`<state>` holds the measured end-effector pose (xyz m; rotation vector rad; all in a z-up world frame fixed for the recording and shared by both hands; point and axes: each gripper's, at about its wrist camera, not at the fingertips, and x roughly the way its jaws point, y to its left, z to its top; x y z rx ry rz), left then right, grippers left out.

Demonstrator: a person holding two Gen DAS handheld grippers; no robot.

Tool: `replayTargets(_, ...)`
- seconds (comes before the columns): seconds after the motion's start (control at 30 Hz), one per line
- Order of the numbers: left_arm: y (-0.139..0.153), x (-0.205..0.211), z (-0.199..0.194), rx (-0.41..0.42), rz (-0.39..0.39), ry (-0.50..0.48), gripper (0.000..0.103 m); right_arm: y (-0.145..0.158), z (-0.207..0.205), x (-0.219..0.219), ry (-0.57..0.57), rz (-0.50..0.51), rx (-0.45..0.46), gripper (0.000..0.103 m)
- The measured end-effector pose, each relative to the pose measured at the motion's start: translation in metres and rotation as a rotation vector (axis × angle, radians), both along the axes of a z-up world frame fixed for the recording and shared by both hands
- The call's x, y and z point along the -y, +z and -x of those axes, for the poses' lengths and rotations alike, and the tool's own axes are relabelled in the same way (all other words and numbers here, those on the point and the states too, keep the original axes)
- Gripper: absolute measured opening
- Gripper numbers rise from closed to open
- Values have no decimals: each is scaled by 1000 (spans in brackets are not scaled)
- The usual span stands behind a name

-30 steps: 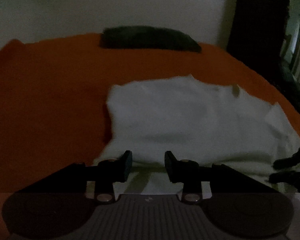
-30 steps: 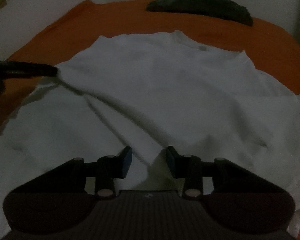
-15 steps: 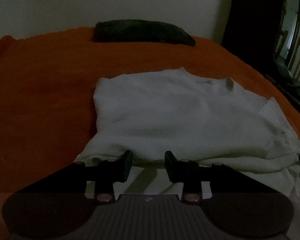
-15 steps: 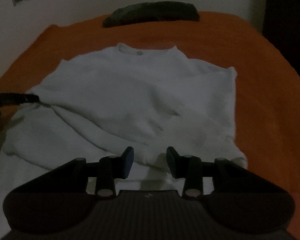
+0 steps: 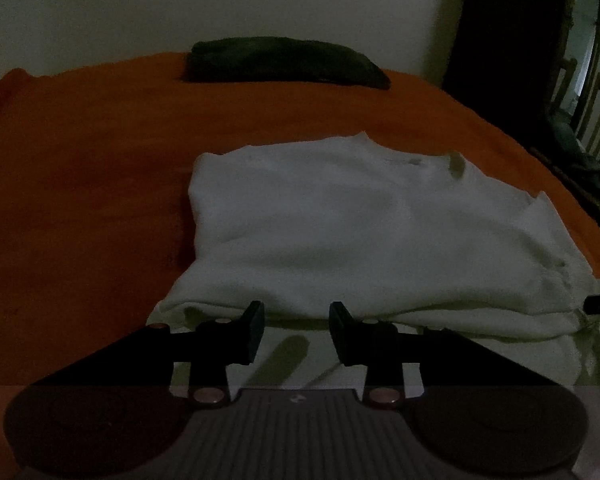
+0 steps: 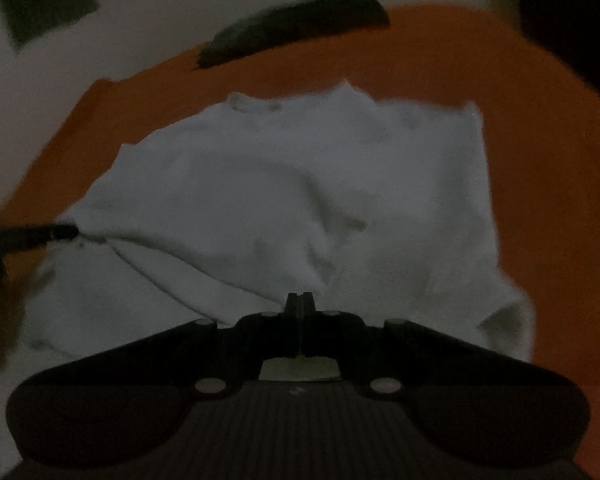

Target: Fold clothes

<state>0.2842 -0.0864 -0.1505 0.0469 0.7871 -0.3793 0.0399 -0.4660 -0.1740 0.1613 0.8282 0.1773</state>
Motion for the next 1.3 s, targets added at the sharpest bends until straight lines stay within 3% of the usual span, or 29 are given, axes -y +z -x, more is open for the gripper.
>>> replayTargets(0.13,-5,2,-3,-30,-15,-3,32,12,-8,-30,175,95,34,21)
replayTargets(0.3,-13,4,-17,-31,-58,45,32,16,-41,-92,389,163,50,21)
replayTargets(0.43,-3,-3,-33,-43,12,95,32,7,-74,-127,491,181,16,21)
replayTargets(0.57,3,-4,-45,-56,56,104,32,0,-99,-137,498,158,-4,21)
replayTargets(0.8,2,-12,-63,-180,179,163,32,10,-104,-136,486,164,39,21)
replayTargets(1.0,-2,-5,-76,-207,160,170,32,6,-110,-148,537,257,28,21)
replayTargets(1.3,-2,-4,-76,-216,144,174,32,1,-121,-156,546,312,2,21)
